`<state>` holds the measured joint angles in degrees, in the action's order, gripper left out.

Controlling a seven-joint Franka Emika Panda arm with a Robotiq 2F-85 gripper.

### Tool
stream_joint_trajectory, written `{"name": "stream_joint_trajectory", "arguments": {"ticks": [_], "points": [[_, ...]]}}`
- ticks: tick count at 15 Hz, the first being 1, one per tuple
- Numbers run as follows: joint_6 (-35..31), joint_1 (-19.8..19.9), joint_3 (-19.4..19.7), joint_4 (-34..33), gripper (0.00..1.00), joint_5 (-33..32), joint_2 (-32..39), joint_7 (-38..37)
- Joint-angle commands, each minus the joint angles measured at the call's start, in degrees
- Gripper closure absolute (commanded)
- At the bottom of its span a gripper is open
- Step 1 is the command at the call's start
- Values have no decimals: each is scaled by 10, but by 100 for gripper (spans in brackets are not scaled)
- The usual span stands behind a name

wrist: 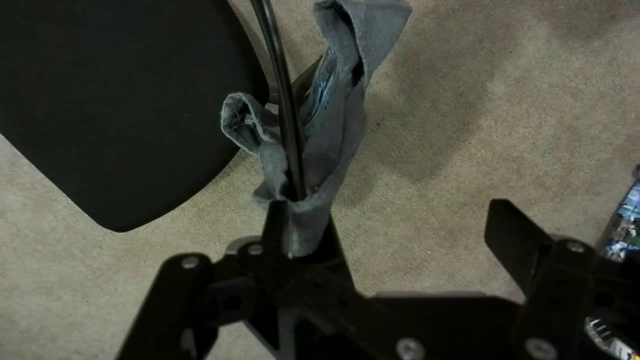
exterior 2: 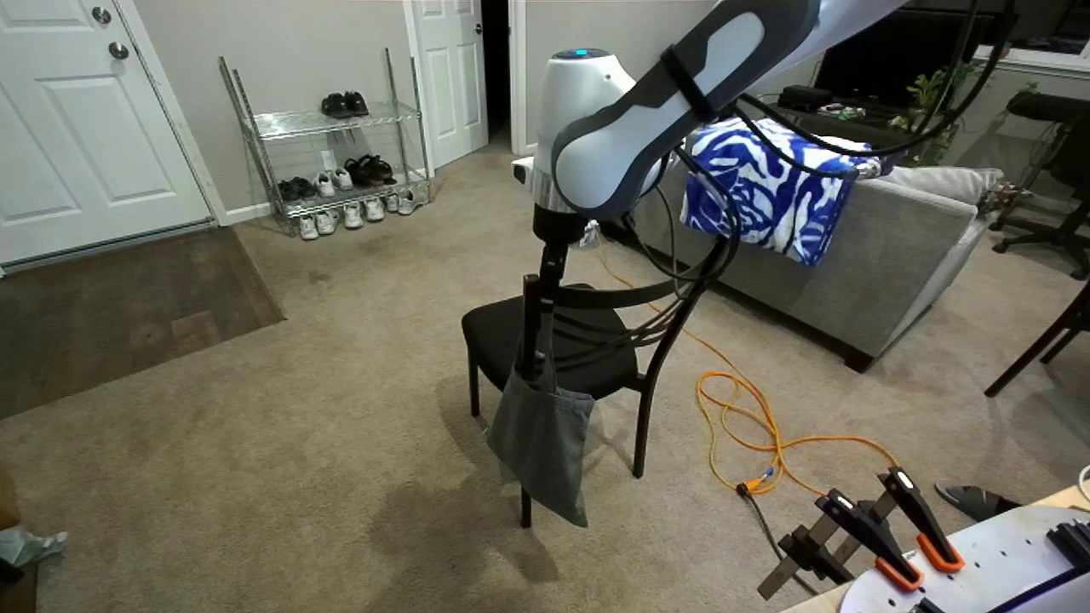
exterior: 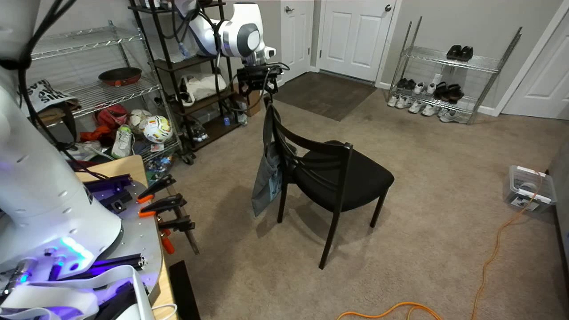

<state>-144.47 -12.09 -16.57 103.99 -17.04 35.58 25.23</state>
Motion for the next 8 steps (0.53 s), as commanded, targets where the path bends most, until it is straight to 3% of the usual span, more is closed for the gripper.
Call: {"name": "stream_joint_trajectory", "arguments": {"ticks": [1, 8], "points": [[34, 2, 2, 22, 0, 12, -38, 14], [46, 5, 4, 5, 0, 15, -23, 25]]}}
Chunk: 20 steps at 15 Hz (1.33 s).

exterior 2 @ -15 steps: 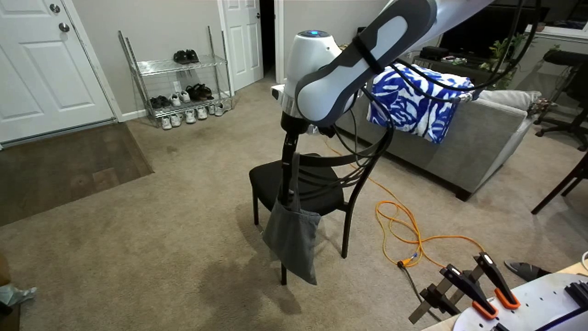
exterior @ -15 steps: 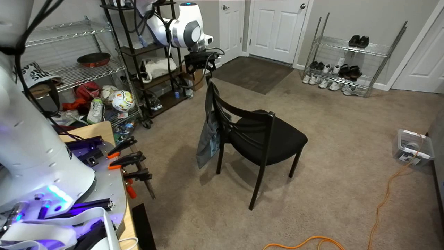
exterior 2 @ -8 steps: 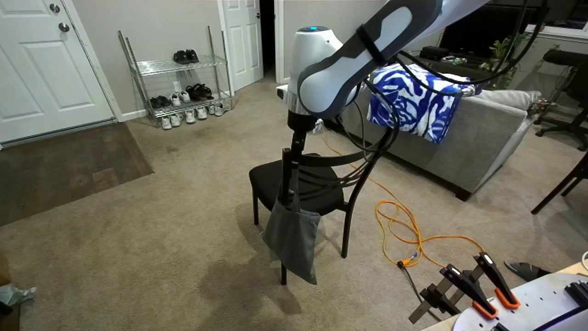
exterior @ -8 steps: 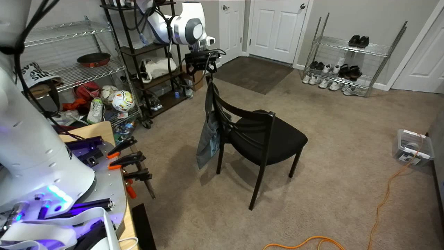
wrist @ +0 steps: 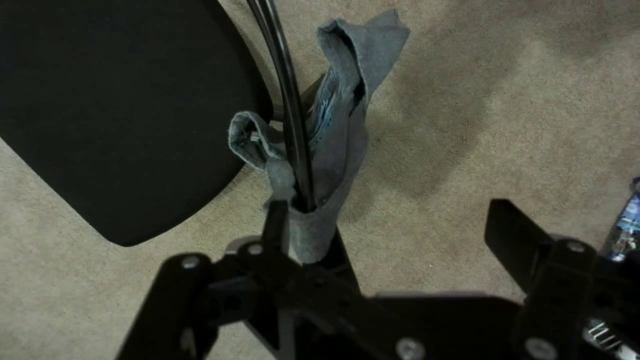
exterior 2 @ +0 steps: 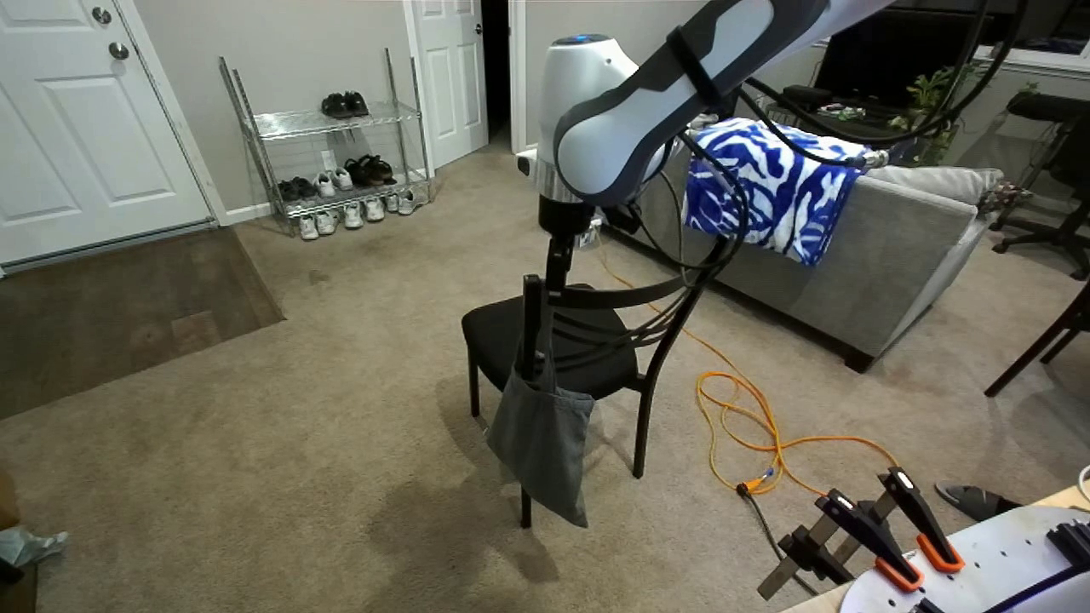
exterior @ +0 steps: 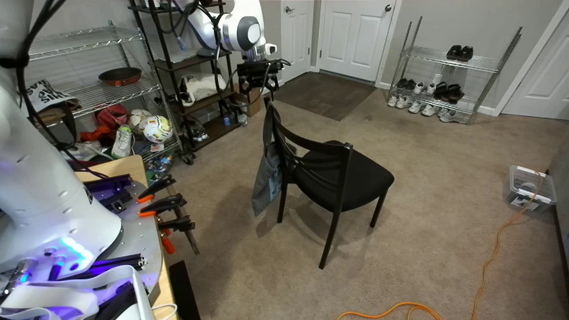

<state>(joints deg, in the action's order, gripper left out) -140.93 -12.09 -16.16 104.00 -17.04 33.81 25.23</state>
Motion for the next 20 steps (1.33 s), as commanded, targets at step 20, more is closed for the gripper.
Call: {"name": "stream_joint_trajectory", "arguments": {"ticks": [20], "points": [[-23, -4, 19, -44, 0, -7, 44, 34]]}}
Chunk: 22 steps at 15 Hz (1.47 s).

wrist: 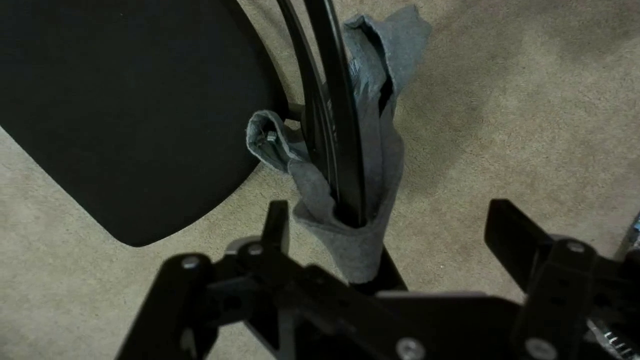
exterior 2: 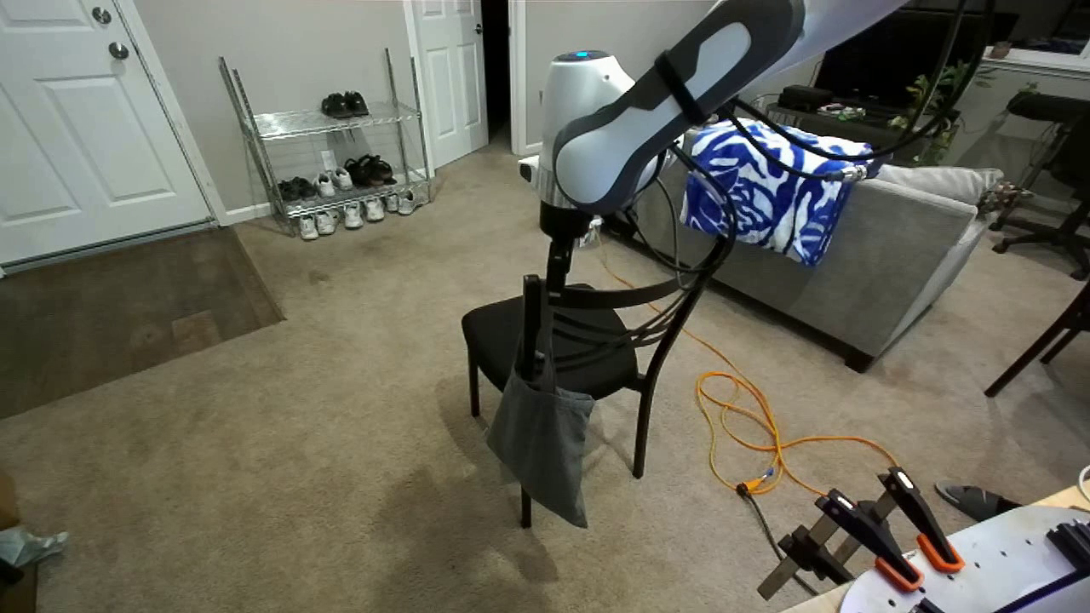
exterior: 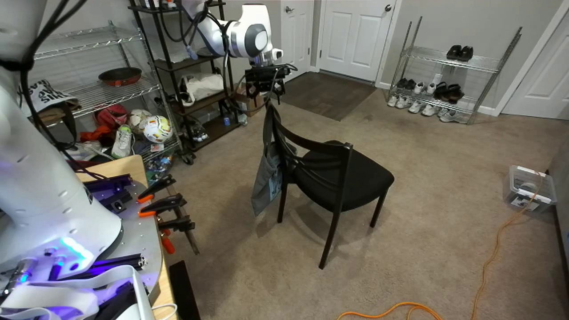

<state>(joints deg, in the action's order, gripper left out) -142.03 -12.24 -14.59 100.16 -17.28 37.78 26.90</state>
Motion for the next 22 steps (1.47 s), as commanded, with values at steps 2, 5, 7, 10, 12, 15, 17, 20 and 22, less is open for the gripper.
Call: {"name": "stream_joint_trajectory", "arguments": {"ticks": [2, 5, 7, 10, 12, 15, 17, 20, 22], "points": [[-19, -4, 4, -6, 0, -8, 6, 18], [-30, -4, 3, -5, 27, -11, 7, 21], [-39, -4, 2, -2, 32, -11, 8, 25], [-47, -4, 2, 0, 51, -11, 8, 27], [-51, -3, 2, 1, 65, -11, 8, 27], [-62, -4, 4, 8, 83, -13, 1, 22], [-71, -4, 6, 16, 97, -15, -8, 19], [-82, -6, 11, 24, 97, -22, -16, 13], [-105, -10, 16, 41, 95, -30, -30, 1]]}}
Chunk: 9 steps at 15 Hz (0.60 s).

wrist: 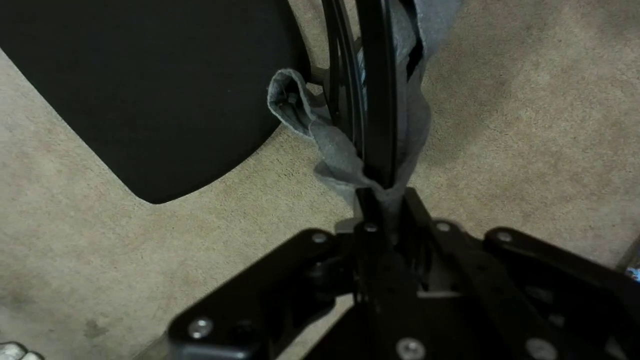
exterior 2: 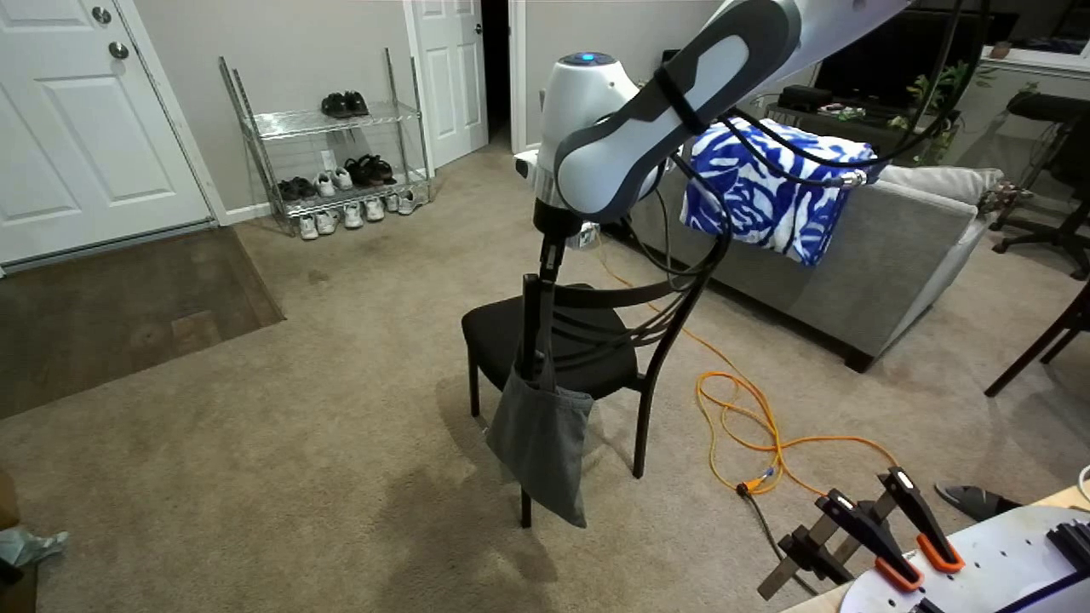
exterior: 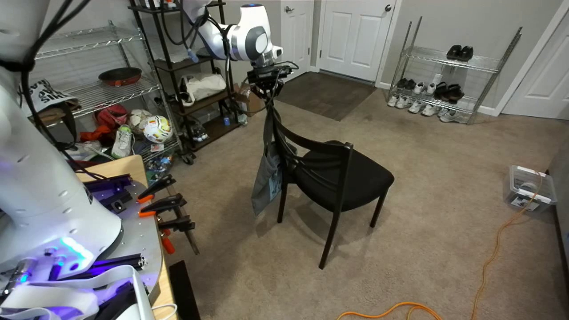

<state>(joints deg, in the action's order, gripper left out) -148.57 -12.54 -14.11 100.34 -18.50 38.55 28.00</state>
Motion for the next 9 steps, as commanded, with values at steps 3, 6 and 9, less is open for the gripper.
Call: {"name": "stream_joint_trajectory", "arguments": {"ticks": [3, 6, 9], "points": [[-124, -23, 35, 109, 95, -45, -97, -55], [-165, -47, 62, 143, 98, -80, -124, -84], [-168, -50, 63, 145, 96, -85, -143, -82]]}}
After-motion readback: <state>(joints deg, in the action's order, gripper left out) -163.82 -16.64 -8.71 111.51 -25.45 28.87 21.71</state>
